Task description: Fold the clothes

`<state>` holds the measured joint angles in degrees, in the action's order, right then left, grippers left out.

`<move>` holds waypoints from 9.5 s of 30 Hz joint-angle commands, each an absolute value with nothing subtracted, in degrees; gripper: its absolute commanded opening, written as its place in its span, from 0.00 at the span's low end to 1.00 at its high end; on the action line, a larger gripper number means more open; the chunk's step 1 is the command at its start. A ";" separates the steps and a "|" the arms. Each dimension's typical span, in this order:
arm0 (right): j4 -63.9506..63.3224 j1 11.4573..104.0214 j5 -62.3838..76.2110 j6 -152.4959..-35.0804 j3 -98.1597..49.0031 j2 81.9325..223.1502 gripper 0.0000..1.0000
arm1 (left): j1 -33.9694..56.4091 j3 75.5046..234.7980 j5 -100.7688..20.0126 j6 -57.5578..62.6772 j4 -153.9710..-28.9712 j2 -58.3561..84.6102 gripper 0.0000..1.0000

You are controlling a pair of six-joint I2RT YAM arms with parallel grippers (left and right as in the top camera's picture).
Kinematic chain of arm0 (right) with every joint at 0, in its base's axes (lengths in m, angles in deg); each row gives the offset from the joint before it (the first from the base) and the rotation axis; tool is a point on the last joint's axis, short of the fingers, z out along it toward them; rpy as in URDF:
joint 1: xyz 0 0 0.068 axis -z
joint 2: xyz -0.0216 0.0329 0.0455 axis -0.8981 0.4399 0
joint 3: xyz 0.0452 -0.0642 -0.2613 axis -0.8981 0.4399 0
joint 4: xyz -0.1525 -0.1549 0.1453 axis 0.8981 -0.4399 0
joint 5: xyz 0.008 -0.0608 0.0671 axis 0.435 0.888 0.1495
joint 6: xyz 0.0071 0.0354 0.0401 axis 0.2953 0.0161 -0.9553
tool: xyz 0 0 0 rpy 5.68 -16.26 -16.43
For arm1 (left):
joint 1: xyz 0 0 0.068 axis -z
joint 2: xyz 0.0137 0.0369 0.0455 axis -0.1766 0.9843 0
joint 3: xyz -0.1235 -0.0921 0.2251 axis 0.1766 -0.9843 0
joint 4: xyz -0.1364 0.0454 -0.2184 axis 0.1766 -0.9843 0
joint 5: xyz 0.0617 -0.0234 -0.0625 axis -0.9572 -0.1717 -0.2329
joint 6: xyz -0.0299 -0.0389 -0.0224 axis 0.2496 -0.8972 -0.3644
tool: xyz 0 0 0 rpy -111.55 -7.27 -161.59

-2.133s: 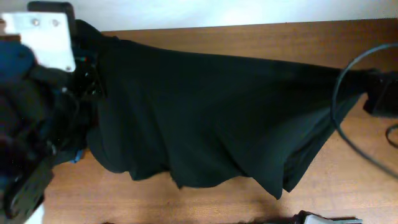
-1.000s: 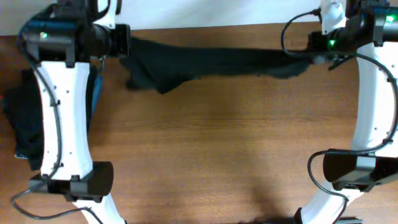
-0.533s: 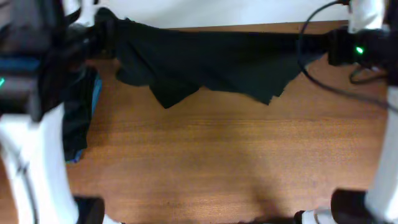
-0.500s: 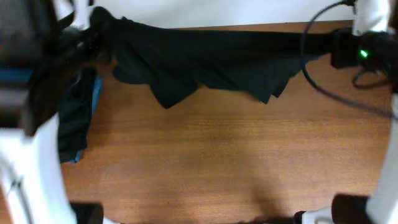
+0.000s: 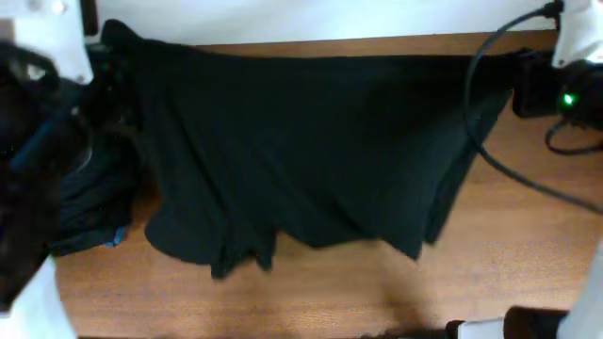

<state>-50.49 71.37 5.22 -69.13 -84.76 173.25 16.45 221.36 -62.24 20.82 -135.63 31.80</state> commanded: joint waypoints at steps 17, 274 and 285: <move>-42.29 71.76 4.63 -71.49 -102.16 194.61 0.04 | 13.53 236.11 -58.41 22.57 -120.97 58.97 0.00; 8.88 75.28 17.20 -79.38 -53.99 223.87 0.13 | 20.13 167.41 -69.10 17.59 -131.59 72.46 0.13; 12.42 80.13 16.48 -85.07 -54.34 226.78 0.61 | 20.13 167.41 -69.12 17.59 -129.84 72.46 0.21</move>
